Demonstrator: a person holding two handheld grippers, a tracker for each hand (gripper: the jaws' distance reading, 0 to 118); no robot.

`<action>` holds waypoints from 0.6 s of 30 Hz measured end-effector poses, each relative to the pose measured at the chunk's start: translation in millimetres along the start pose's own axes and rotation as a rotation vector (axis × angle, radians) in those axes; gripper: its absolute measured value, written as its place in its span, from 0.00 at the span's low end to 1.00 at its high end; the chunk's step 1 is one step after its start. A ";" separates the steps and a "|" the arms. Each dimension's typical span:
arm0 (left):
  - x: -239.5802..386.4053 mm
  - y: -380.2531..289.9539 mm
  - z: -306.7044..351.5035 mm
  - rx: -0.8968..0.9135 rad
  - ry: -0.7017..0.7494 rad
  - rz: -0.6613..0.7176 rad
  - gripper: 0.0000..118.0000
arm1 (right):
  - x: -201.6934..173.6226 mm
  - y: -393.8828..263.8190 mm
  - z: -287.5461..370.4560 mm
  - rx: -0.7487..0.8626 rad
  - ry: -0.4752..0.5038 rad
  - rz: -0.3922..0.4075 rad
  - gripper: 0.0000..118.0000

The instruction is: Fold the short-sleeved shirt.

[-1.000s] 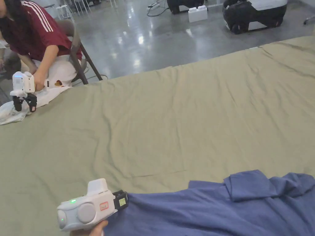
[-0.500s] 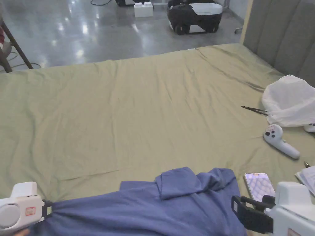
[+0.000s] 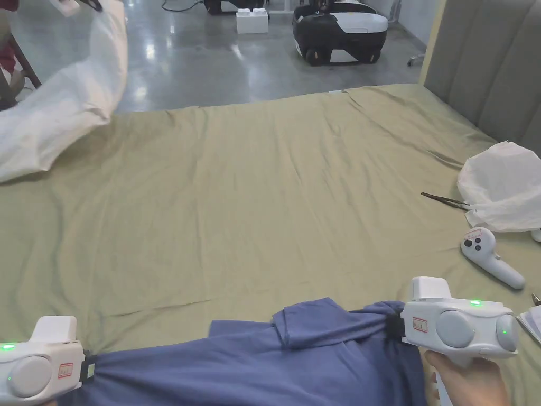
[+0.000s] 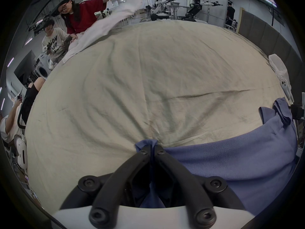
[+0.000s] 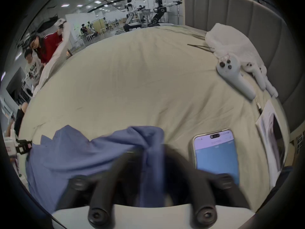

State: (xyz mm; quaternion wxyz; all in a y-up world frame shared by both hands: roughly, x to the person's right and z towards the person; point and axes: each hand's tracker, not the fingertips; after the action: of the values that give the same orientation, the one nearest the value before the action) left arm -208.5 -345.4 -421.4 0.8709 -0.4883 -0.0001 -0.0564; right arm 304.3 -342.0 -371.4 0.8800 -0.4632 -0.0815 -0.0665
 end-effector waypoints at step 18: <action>-109.5 -16.3 297.7 0.751 -0.248 0.203 0.00 | -13.5 50.4 254.1 0.596 0.270 0.008 0.02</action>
State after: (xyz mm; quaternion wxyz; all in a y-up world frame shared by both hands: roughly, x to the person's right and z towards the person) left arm -302.6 -89.9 -257.8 0.9831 -0.1370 -0.0773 0.0931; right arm 280.1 -103.1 -273.0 0.9799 -0.1728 0.0218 -0.0972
